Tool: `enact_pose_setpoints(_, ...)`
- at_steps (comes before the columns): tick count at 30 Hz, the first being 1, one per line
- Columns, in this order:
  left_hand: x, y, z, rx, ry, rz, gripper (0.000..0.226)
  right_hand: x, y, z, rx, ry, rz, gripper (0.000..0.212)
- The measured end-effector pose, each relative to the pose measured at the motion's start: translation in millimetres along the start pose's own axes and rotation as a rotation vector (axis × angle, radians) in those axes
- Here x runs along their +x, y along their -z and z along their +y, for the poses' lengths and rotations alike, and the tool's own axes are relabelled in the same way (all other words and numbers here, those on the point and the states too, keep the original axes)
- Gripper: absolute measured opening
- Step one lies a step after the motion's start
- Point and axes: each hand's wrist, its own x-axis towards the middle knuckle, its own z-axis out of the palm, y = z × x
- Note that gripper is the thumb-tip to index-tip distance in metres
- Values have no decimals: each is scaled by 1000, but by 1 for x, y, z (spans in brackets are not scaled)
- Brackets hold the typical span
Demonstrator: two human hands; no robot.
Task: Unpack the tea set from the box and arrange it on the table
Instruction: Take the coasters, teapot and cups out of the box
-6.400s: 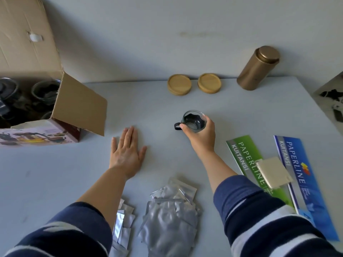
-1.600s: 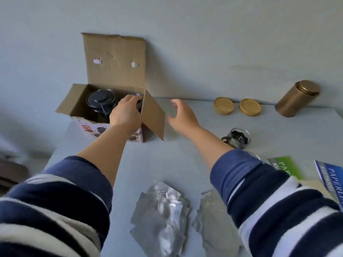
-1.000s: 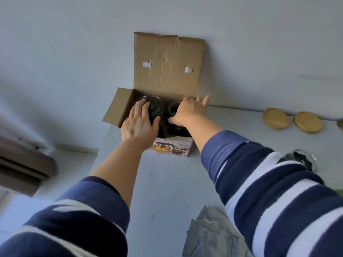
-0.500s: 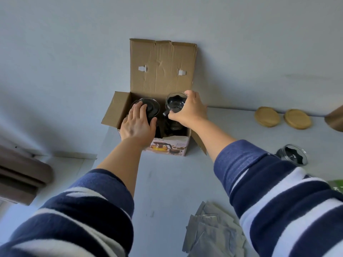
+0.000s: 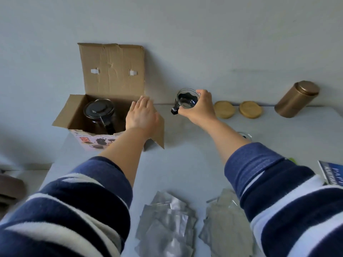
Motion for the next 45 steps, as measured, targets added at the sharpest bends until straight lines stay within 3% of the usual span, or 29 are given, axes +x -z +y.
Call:
enact_pose_setpoints(4,-14,-38,74,-13,-75,-129,55,1,62,54,-51,-52,55,80)
enact_pose_setpoints(9,-39,-92,141,-55,13,-410,66,4,129,127,-30,-119,107,74)
enact_pose_setpoints(13,-58,-126,154,-14,90,-639,87,4,168,176,-70,-192,150,72)
enact_pose_setpoints(22,-70,-138,148,56,79,-609,87,-14,174,251,-42,-322,166,73)
enact_pose_setpoints(32,-68,-140,151,81,89,-615,87,-13,163,271,-69,-338,145,76)
enact_pose_setpoints(39,-66,-139,152,40,92,-620,89,-11,171,260,-33,-442,77,99)
enact_pose_setpoints(42,-59,-130,152,27,91,-647,93,-8,169,239,-117,-453,89,88)
enact_pose_setpoints(45,-49,-114,147,20,85,-554,90,-2,158,204,-288,-368,72,72)
